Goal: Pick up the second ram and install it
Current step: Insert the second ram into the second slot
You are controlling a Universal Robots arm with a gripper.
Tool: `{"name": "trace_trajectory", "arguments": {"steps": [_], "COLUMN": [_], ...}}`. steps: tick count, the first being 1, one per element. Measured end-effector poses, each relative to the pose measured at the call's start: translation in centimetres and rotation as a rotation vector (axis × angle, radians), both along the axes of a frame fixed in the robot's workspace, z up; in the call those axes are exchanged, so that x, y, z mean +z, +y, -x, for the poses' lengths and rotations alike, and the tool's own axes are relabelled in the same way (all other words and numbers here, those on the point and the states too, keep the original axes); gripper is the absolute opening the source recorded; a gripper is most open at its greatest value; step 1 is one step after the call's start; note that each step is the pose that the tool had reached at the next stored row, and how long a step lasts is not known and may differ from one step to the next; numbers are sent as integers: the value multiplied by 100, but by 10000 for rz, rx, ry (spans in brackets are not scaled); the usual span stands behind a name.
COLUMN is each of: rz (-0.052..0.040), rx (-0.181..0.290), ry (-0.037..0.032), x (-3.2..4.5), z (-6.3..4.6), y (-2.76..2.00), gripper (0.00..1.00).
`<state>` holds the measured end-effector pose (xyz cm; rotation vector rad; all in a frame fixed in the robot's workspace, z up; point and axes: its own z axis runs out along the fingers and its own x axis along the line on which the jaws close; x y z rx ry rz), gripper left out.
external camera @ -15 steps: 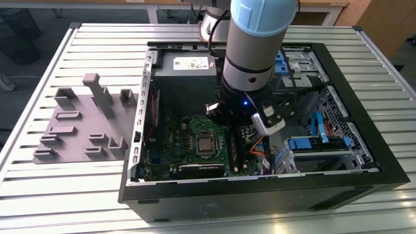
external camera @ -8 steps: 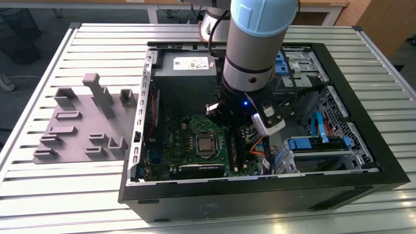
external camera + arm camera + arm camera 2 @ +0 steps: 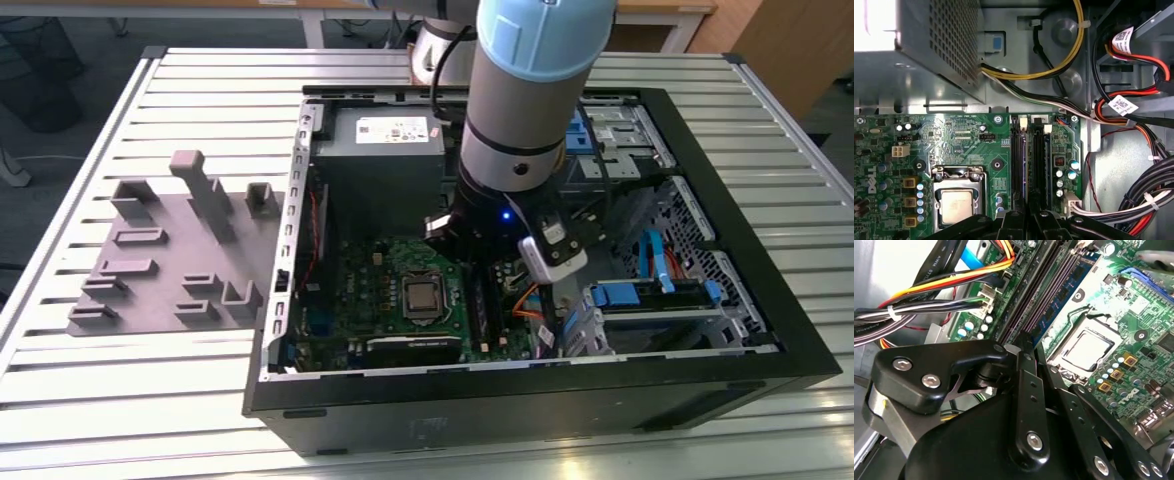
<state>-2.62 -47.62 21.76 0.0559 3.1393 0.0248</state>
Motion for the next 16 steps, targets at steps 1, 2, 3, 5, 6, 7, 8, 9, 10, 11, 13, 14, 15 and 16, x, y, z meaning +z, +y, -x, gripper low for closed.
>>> {"name": "trace_trajectory", "arguments": {"steps": [1,2,3,5,6,7,8,9,10,11,13,14,15,16], "rz": [0,-2,-3,-2,-1,0,-1,-1,0,0,0,0,0,-1], "rx": [-10,-18,-21,-22,-21,-22,-22,-22,-20,-18,18,50,73,73], "ry": [0,-1,-1,-1,0,-1,0,0,0,0,1,0,0,0], "x": [-3,-8,-14,-26,-31,-35,-40,-43,-46,-49,-52,-54,-55,-56], "z": [0,0,0,-1,-1,-1,-1,0,0,3,13,18,20,20], "y": [0,1,1,0,0,0,0,0,0,0,0,0,0,0], "gripper": [14,14,14,14,14,14,14,14,14,14,14,14,14,14]}}
